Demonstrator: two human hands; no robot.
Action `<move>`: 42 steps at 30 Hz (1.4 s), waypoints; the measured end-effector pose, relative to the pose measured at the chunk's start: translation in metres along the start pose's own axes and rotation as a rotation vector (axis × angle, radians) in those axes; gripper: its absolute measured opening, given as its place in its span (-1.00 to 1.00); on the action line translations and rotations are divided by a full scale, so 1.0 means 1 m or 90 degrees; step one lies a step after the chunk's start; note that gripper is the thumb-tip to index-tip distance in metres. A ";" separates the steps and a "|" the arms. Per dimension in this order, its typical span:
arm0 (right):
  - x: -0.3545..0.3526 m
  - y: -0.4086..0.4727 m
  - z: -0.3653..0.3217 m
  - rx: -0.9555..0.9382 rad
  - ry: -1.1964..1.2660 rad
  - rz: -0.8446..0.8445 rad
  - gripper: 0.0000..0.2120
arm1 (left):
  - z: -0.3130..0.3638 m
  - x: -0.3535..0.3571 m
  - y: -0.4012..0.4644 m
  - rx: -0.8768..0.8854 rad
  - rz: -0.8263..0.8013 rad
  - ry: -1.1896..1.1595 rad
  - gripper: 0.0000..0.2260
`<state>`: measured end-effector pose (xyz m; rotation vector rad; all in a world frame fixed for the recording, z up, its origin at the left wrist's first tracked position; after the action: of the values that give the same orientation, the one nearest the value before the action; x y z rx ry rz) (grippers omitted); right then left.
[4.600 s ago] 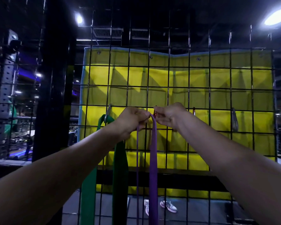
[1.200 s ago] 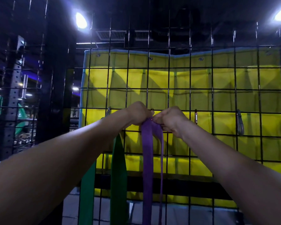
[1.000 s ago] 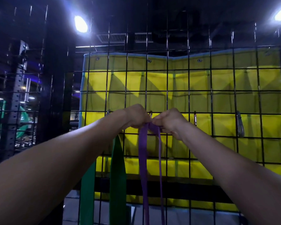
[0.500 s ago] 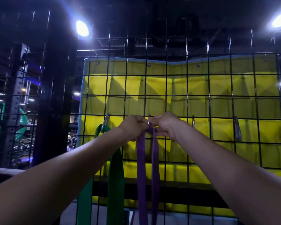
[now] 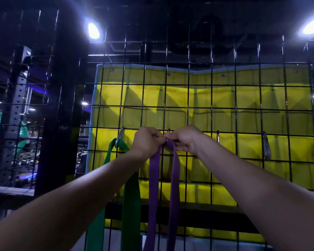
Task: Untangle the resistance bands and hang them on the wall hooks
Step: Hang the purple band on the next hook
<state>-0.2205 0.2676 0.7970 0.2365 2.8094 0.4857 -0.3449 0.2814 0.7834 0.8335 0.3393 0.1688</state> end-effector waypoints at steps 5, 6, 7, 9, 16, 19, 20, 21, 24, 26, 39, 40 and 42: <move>-0.001 -0.002 0.000 0.000 -0.002 0.025 -0.75 | 0.007 0.003 0.011 -0.111 -0.094 0.049 -0.88; -0.003 -0.003 -0.001 -0.003 -0.006 0.032 -0.75 | 0.009 0.005 0.013 -0.122 -0.101 0.072 -0.80; -0.004 -0.004 -0.001 -0.008 -0.013 0.037 -0.76 | 0.011 0.007 0.014 -0.126 -0.101 0.102 -0.72; -0.004 -0.005 -0.003 -0.019 -0.029 0.042 -0.77 | 0.012 0.007 0.015 -0.124 -0.097 0.143 -0.64; -0.001 0.000 -0.003 -0.035 -0.077 0.041 -0.96 | 0.004 -0.001 0.011 -0.096 -0.131 0.076 -0.90; 0.001 0.004 0.000 -0.021 -0.102 0.043 -0.84 | 0.004 -0.001 0.006 -0.092 -0.126 0.014 -0.83; 0.003 0.004 0.000 -0.021 -0.105 0.043 -0.81 | 0.005 -0.001 0.006 -0.086 -0.124 0.023 -0.81; 0.006 0.005 -0.002 -0.023 -0.106 0.042 -0.82 | 0.006 -0.001 0.006 -0.079 -0.125 0.038 -0.83; 0.010 0.007 -0.005 -0.020 -0.106 0.061 -0.92 | 0.009 -0.004 0.010 -0.089 -0.147 0.084 -0.86; 0.010 0.007 -0.005 -0.019 -0.096 0.067 -0.90 | 0.010 -0.004 0.012 -0.095 -0.154 0.119 -0.83; 0.005 -0.002 -0.002 -0.036 -0.094 0.018 -0.86 | 0.001 -0.001 0.007 0.018 -0.118 0.037 -0.93; 0.005 -0.001 0.001 -0.025 -0.095 0.014 -0.86 | 0.000 -0.002 0.009 0.004 -0.125 0.027 -0.93; 0.005 0.001 0.006 0.008 -0.071 -0.010 -0.83 | 0.001 -0.003 0.012 -0.030 -0.147 0.012 -0.89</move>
<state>-0.2231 0.2716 0.7904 0.2360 2.7048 0.4373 -0.3480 0.2877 0.7934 0.7409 0.4440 -0.0300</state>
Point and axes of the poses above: each hand's wrist, its own y-axis towards the middle knuckle, its own x-axis out of the palm, z = x × y, the point moved 4 cm from there along y, towards the middle knuckle, and after that the axes turned 5 degrees about -y, right-handed, at the moved point
